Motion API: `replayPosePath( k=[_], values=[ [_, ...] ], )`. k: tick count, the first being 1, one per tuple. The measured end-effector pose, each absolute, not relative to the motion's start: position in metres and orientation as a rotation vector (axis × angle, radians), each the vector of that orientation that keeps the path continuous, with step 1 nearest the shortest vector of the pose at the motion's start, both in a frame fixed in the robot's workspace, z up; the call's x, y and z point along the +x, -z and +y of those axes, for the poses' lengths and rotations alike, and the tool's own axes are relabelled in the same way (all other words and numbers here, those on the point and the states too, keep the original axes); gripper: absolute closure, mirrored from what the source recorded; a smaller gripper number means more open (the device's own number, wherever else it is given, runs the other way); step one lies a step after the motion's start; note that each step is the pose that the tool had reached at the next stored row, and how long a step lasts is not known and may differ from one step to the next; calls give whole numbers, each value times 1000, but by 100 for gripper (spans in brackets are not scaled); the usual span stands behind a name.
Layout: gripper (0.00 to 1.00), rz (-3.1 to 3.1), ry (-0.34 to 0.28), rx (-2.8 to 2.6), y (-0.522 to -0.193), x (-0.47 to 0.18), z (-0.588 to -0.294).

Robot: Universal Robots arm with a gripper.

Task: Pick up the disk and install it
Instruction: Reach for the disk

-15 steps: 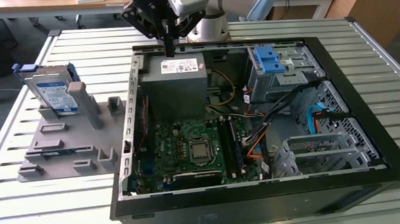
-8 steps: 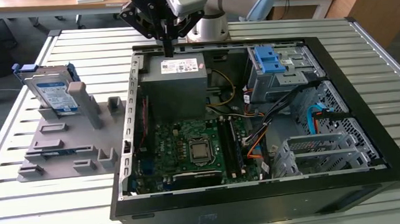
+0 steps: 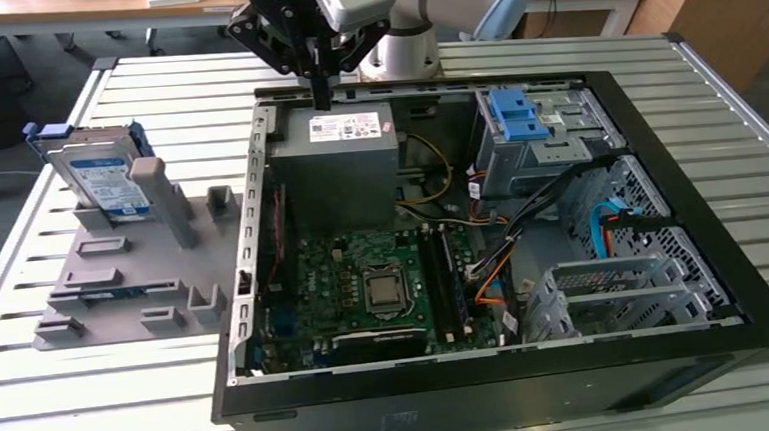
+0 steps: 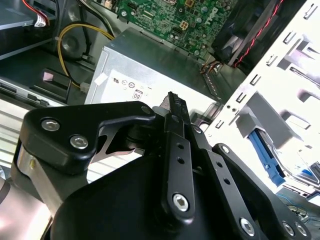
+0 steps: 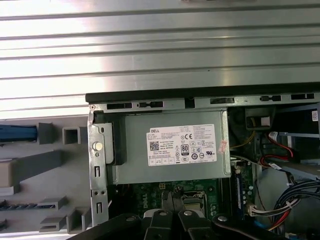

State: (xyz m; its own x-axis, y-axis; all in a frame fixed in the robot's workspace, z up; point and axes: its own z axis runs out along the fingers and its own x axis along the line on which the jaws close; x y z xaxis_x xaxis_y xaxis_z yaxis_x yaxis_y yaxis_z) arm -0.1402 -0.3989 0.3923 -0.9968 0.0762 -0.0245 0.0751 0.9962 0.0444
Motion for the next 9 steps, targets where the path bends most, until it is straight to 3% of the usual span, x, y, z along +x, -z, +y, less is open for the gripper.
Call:
replayPosePath(
  k=[9],
  values=[
    [89, 3113, -68, 118, -392, -142, -399]
  ],
)
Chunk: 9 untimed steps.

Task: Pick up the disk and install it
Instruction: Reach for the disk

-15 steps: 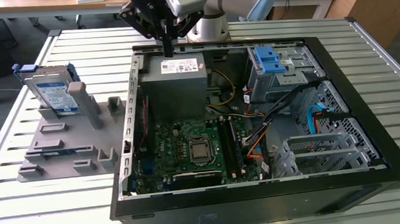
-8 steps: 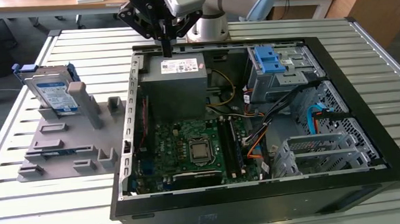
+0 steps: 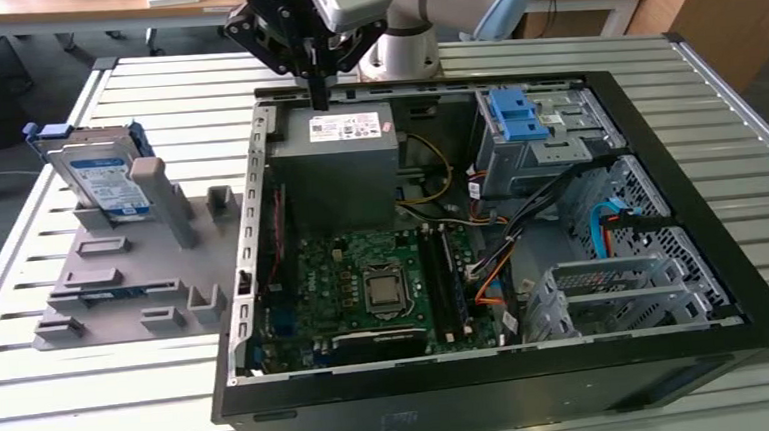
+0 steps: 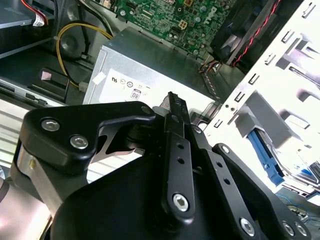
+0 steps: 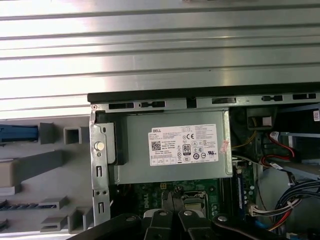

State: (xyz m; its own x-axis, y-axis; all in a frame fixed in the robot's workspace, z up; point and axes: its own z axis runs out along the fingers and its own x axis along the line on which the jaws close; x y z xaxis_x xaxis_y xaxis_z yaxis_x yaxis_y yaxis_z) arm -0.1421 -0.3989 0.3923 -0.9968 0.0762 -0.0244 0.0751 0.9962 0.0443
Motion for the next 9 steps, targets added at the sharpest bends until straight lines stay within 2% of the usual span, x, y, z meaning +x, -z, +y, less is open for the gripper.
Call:
replayPosePath(
  k=[9],
  values=[
    [89, 3112, -68, 118, -392, -144, -399]
  ],
)
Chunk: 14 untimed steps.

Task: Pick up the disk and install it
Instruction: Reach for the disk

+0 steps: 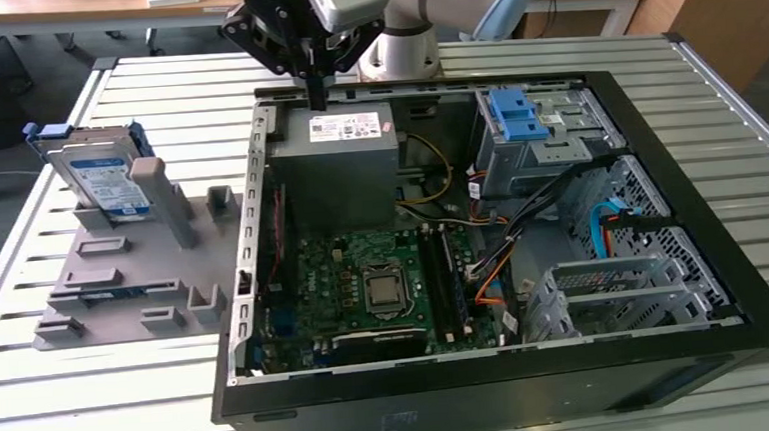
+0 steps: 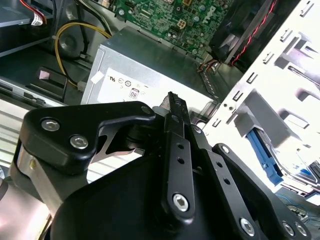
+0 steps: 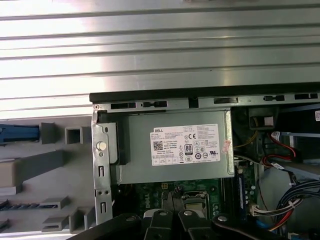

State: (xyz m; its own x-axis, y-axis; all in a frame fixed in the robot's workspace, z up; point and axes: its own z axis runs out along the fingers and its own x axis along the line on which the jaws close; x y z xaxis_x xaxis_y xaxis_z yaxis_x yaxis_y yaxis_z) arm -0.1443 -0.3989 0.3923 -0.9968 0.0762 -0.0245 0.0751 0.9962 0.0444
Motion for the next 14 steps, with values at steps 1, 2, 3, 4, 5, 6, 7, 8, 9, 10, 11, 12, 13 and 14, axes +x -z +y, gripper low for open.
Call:
replayPosePath(
  k=[1, 2, 3, 4, 5, 6, 7, 8, 9, 10, 11, 12, 13, 14],
  values=[
    [89, 3112, -68, 118, -392, -145, -399],
    [89, 3112, -68, 118, -392, -145, -399],
    [89, 3112, -68, 118, -392, -145, -399],
    [89, 3112, -68, 118, -392, -145, -399],
    [89, 3112, -68, 118, -392, -146, -399],
    [89, 3112, -68, 118, -392, -146, -399],
    [89, 3112, -68, 118, -392, -146, -399],
    [89, 3112, -68, 118, -392, -147, -399],
    [89, 3113, -68, 118, -392, -147, -399],
    [89, 3112, -68, 118, -392, -147, -399],
    [89, 3112, -68, 118, -392, -147, -399],
    [89, 3113, -68, 118, -392, -148, -399],
    [89, 3112, -68, 118, -392, -148, -399],
    [89, 3112, -68, 118, -392, -148, -399]
  ],
)
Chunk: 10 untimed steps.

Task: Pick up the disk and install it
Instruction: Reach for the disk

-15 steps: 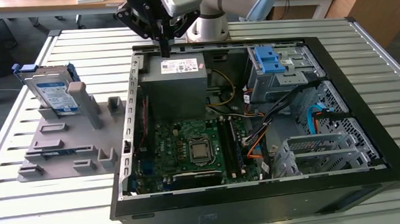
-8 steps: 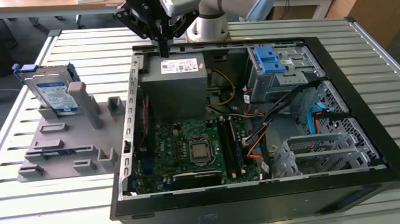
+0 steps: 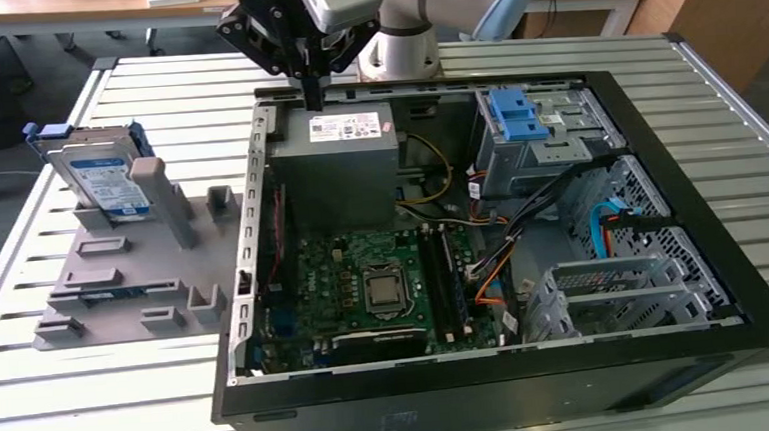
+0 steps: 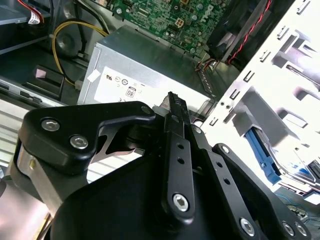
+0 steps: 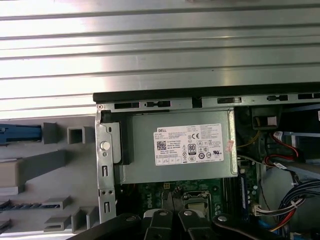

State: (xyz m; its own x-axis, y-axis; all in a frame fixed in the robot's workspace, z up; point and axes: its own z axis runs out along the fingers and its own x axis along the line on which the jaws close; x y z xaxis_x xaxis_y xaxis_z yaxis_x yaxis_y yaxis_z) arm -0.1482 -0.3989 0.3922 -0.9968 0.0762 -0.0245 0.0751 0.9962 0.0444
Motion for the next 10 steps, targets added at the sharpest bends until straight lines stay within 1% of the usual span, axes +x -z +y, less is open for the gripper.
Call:
replayPosePath(
  k=[10],
  values=[
    [89, 3112, -68, 118, -392, -151, -399]
  ],
)
